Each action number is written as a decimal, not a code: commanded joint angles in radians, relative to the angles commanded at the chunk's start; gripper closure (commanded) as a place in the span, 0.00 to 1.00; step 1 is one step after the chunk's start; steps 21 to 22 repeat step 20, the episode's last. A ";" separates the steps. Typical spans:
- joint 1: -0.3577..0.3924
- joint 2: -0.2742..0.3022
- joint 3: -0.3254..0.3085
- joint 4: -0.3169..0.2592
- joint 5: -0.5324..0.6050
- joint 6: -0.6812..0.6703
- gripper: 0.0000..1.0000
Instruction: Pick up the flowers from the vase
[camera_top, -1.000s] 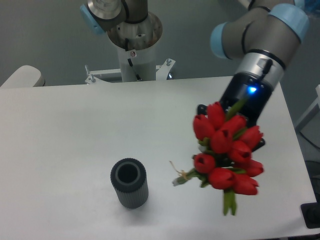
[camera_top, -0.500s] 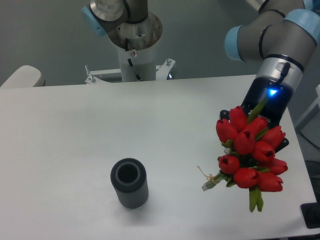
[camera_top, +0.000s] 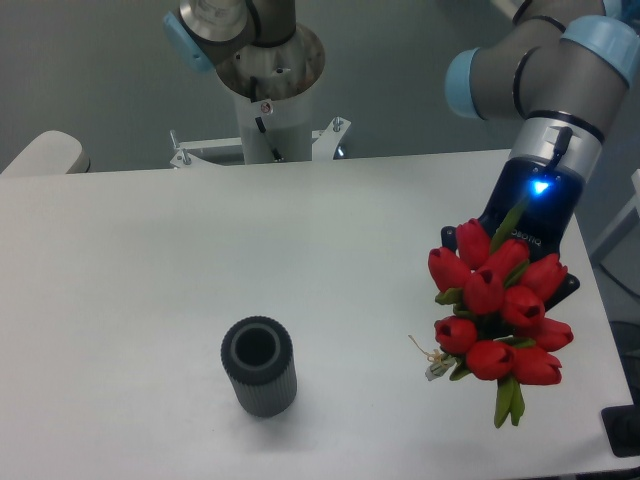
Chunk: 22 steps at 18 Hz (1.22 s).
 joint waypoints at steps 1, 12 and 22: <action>0.000 0.000 -0.002 -0.003 0.006 0.008 0.69; -0.008 0.011 -0.020 -0.011 0.025 0.054 0.69; -0.008 0.012 -0.029 -0.011 0.041 0.071 0.69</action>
